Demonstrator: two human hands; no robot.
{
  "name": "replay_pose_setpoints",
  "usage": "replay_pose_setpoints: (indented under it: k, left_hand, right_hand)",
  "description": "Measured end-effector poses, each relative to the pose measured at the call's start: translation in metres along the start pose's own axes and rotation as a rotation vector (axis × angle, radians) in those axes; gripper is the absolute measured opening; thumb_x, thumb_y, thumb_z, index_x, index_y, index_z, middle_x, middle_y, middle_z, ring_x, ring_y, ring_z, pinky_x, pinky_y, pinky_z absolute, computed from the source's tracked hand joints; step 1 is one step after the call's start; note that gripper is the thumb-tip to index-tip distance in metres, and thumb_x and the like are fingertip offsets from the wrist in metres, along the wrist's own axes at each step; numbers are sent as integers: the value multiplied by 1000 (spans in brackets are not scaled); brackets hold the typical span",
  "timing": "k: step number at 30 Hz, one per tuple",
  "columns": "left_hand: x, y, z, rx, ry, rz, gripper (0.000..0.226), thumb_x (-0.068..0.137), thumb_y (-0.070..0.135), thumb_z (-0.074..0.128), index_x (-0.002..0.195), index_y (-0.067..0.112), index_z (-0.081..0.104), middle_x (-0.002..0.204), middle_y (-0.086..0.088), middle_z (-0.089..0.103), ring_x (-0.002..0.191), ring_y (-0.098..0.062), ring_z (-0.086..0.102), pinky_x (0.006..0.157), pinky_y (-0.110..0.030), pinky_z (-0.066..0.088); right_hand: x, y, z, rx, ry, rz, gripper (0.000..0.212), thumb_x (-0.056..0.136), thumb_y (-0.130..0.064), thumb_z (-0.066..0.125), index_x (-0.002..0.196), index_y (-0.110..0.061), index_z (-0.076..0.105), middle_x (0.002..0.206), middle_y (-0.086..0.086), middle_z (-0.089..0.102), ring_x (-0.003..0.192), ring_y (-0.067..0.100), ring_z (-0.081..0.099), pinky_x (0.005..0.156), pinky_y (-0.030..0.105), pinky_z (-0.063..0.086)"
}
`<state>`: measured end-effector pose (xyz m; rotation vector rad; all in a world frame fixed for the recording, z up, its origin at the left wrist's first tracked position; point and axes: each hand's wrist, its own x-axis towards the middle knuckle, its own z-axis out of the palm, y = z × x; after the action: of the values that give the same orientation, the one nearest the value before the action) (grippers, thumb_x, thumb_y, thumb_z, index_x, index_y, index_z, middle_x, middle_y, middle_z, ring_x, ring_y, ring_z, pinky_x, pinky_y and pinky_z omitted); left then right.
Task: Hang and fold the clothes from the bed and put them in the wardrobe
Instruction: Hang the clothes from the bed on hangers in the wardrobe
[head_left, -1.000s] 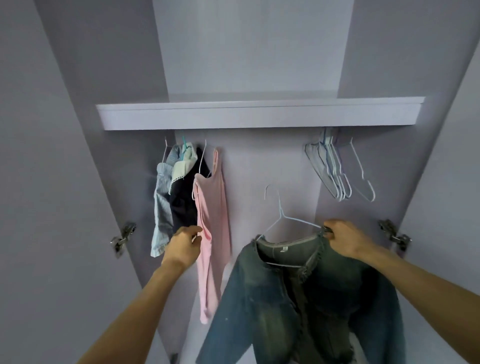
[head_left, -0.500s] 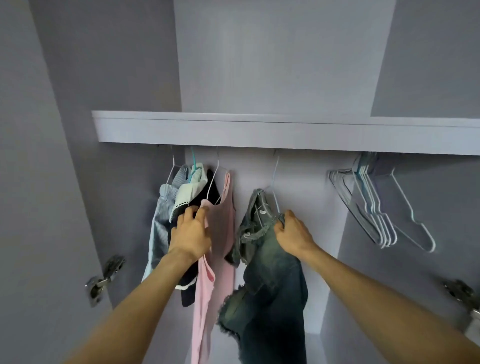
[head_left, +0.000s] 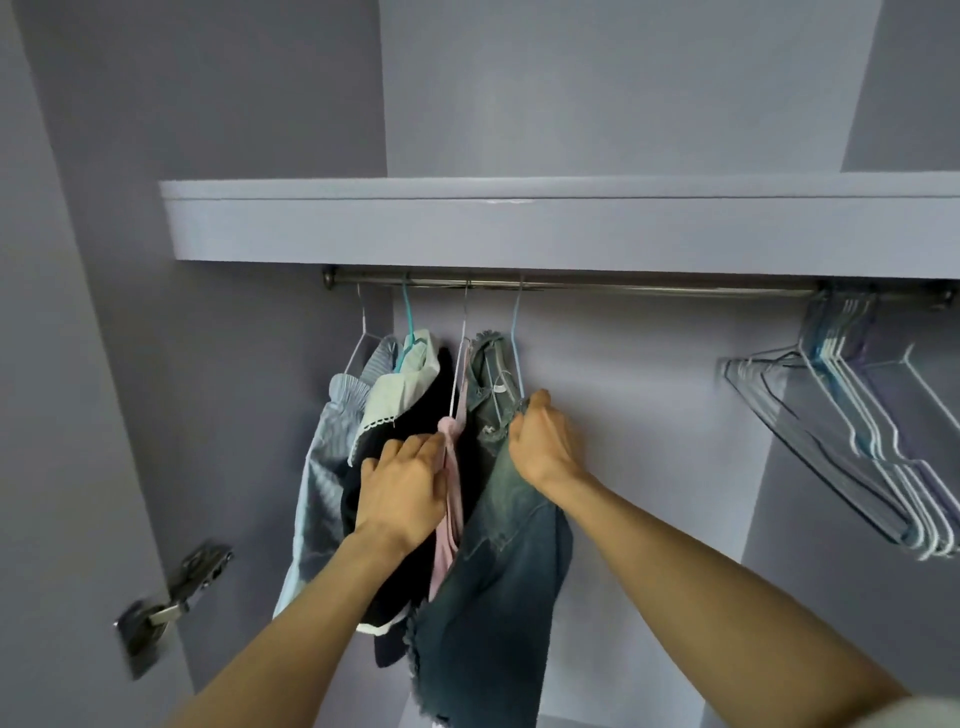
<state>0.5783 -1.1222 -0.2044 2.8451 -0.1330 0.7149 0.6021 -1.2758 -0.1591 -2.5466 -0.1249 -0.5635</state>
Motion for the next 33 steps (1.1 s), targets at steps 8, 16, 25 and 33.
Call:
replay_pose_setpoints:
  k: [8,16,25,33]
  left_hand:
    - [13,5,-11,-52,-188,-91,61,96,42,38,150,26,14,123,0,62,116,-26,55,93,-37,43]
    - [5,31,-8,-98,-280,58,61,96,39,40,148,44,9,147,1,24,130,-24,36,97,-39,43]
    - [-76,34,-54,-224,-204,-109,54,96,27,45,147,29,26,153,-1,19,136,-26,28,105,-43,37]
    - [-264,1,-98,-231,-168,-448,44,95,25,48,139,22,43,141,-1,41,128,-25,40,103,-42,37]
  right_hand:
    - [20,-9,-7,54,-14,97,20,95,-5,41,114,0,43,107,18,64,97,36,61,71,34,44]
    - [9,7,-13,64,-175,142,29,97,-10,42,122,4,44,122,23,56,113,37,53,84,32,42]
    - [-102,37,-23,12,-60,-60,52,93,-14,48,143,-7,34,141,13,37,128,32,39,103,40,35]
    - [-246,4,-23,295,-668,-226,24,95,-7,42,112,-4,58,108,10,64,102,26,58,88,33,44]
